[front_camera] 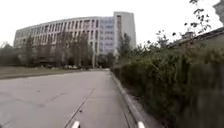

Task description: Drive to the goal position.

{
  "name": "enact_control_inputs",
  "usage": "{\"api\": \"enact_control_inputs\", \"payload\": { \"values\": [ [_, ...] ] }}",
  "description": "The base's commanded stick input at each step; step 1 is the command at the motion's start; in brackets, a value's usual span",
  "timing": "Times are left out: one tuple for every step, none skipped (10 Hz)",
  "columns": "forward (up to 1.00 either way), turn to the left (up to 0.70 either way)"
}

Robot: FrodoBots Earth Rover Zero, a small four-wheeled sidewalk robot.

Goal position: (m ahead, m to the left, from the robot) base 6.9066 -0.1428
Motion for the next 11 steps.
{"api": "enact_control_inputs", "payload": {
  "values": [
    [0.60, 0.00],
    [0.60, 0.00],
    [0.60, 0.00],
    [0.60, 0.00],
    [0.60, 0.00],
    [0.60, 0.00],
    [0.60, 0.00],
    [0.60, 0.00],
    [0.60, 0.00],
    [0.60, 0.00],
    [0.60, 0.03]
  ]
}}
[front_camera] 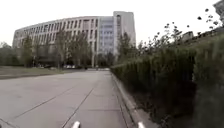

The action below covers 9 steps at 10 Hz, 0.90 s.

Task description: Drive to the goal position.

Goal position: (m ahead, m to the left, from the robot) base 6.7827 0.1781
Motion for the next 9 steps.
{"api": "enact_control_inputs", "payload": {
  "values": [
    [0.60, 0.13],
    [0.60, 0.15],
    [0.60, 0.15],
    [0.60, 0.15],
    [0.60, 0.15],
    [0.60, 0.15],
    [0.60, 0.08],
    [0.60, 0.00],
    [0.60, 0.00]
  ]
}}
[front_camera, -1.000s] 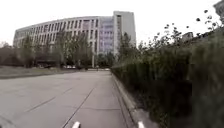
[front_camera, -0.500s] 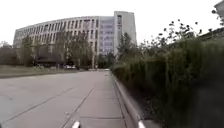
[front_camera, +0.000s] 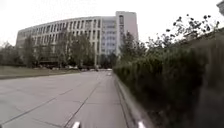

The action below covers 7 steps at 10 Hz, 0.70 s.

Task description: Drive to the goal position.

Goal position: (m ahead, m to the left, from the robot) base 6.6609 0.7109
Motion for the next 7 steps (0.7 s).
{"api": "enact_control_inputs", "payload": {
  "values": [
    [0.60, 0.00],
    [0.60, 0.00],
    [0.60, 0.00],
    [0.60, 0.00],
    [0.60, 0.00],
    [0.60, 0.00],
    [0.60, 0.00]
  ]
}}
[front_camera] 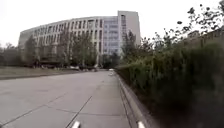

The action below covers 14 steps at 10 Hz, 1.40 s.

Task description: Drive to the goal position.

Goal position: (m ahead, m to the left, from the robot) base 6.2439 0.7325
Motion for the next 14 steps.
{"api": "enact_control_inputs", "payload": {
  "values": [
    [0.60, 0.00],
    [0.60, 0.00],
    [0.60, 0.00],
    [0.60, 0.00],
    [0.60, 0.00],
    [0.60, 0.00],
    [0.60, 0.00],
    [0.60, 0.00],
    [0.60, 0.00],
    [0.60, 0.00],
    [0.60, 0.00],
    [0.60, 0.00],
    [0.60, 0.00],
    [0.60, 0.00]
  ]
}}
